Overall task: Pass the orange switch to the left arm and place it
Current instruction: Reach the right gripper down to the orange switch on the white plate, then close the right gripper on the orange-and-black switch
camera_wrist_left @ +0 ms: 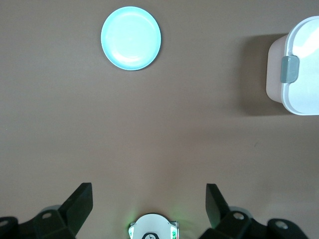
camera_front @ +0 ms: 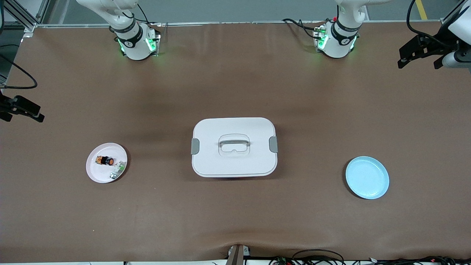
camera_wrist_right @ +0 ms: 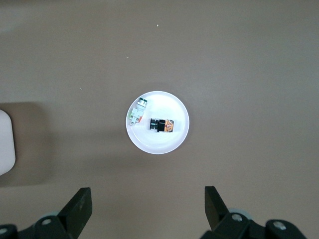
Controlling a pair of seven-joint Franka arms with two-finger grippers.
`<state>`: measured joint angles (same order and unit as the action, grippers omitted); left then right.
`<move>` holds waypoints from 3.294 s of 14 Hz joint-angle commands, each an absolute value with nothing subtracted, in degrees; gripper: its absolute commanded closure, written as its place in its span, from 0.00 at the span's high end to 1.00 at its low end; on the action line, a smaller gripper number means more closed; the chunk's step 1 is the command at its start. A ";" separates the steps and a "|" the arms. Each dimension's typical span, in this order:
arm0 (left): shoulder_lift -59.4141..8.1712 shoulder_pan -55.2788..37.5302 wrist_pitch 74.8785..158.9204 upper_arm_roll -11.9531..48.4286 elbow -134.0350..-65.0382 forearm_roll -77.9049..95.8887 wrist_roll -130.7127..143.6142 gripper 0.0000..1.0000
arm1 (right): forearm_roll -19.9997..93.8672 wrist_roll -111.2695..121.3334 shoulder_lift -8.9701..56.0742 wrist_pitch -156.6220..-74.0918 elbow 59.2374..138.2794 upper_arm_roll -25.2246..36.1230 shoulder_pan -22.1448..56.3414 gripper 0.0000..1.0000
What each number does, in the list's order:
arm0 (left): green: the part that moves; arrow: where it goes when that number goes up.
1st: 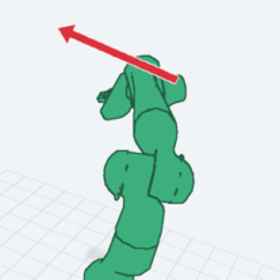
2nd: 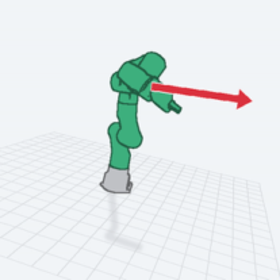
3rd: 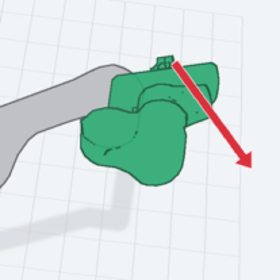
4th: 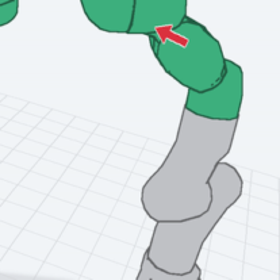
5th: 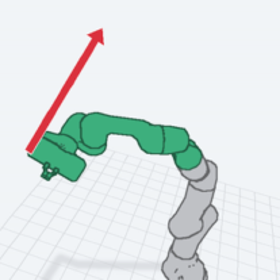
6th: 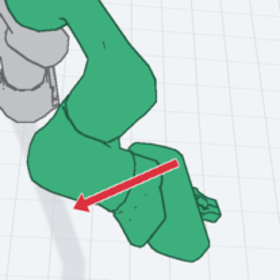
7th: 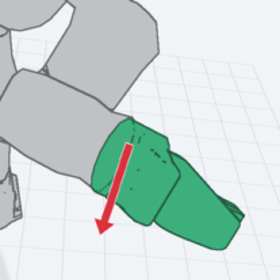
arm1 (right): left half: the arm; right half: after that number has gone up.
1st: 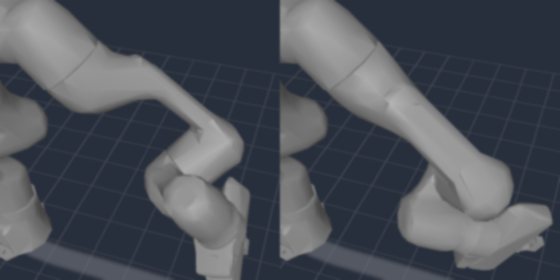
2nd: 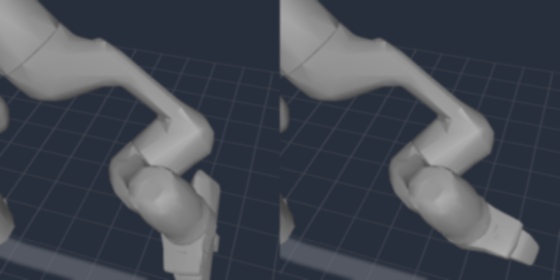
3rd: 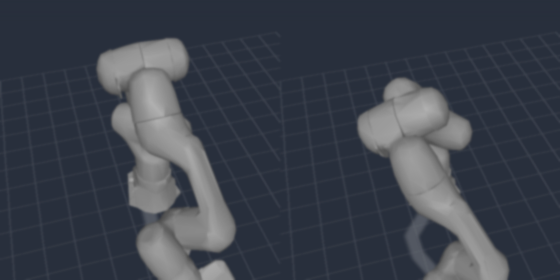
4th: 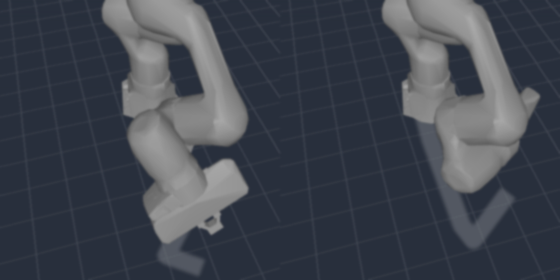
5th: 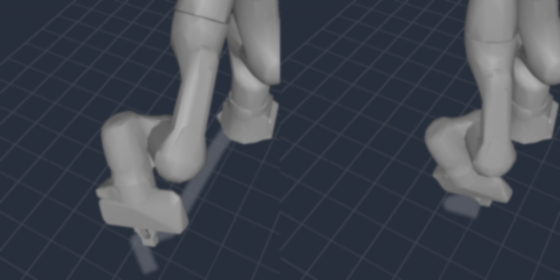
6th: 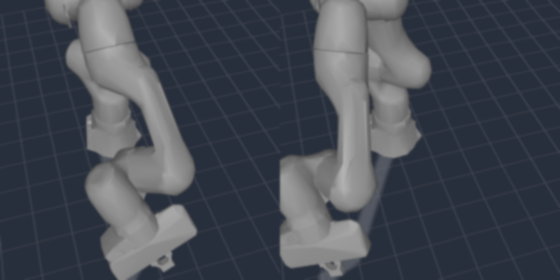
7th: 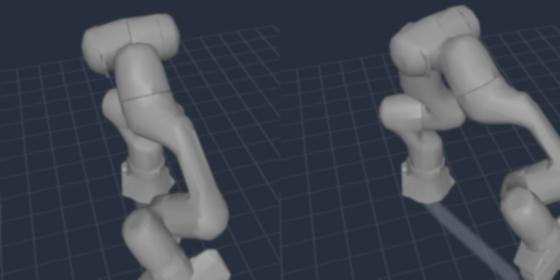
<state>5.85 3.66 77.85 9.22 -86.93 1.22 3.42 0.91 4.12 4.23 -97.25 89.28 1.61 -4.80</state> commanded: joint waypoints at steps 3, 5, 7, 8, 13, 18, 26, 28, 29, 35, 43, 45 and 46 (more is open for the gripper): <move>5.45 3.60 76.73 9.67 -85.96 0.26 2.81 1.00 | 0.26 4.48 8.34 -96.68 88.33 1.32 -4.83 1.00; 5.27 3.69 76.73 9.76 -86.13 0.35 2.72 1.00 | 0.61 4.57 12.02 -97.38 88.33 1.32 -5.53 1.00; 5.36 3.52 76.73 9.84 -85.78 0.35 2.72 1.00 | 0.62 4.57 14.84 -98.96 88.59 1.32 -5.45 1.00; 5.45 3.52 76.73 9.84 -85.69 0.35 2.72 1.00 | 0.62 4.57 16.51 -100.27 88.68 1.32 -5.54 1.00; 5.36 3.69 76.73 9.76 -85.96 0.35 2.64 1.00 | 0.62 4.48 24.24 -106.08 89.12 1.32 -7.12 1.00; 5.01 3.51 77.08 9.84 -85.78 0.35 3.25 1.00 | 0.79 4.13 30.49 -110.20 89.12 1.32 -7.82 1.00; 5.19 3.34 76.99 9.93 -85.96 0.26 2.64 1.00 | 5.19 3.69 37.09 -115.14 89.21 1.32 -8.88 1.00; 5.01 3.25 77.08 10.11 -86.13 -0.61 2.64 1.00 | 5.27 2.64 37.27 -116.44 90.34 1.32 -8.61 1.00; 5.10 3.34 76.99 10.46 -86.05 -0.70 2.64 1.00 | 5.27 2.64 37.18 -117.67 91.40 1.32 -8.53 1.00; 5.10 3.60 76.99 10.37 -86.13 -0.70 2.55 1.00 | 5.36 2.55 37.09 -122.16 95.00 1.32 -7.82 1.00; 4.92 3.43 77.08 10.46 -86.05 -0.62 2.64 1.00 | 6.15 2.55 36.91 -127.44 99.57 1.41 -7.12 1.00; 4.92 3.43 77.08 10.46 -85.96 -0.62 2.55 1.00 | 6.24 2.55 36.91 -127.88 100.71 1.41 -7.03 1.00; 4.83 3.51 77.08 10.46 -85.96 -0.62 2.55 1.00 | 6.15 2.55 36.83 -128.84 101.42 1.41 -7.03 1.00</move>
<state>5.20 3.26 77.69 9.98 -86.91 0.65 3.36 5.60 3.22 37.72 -127.20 99.31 1.33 -7.37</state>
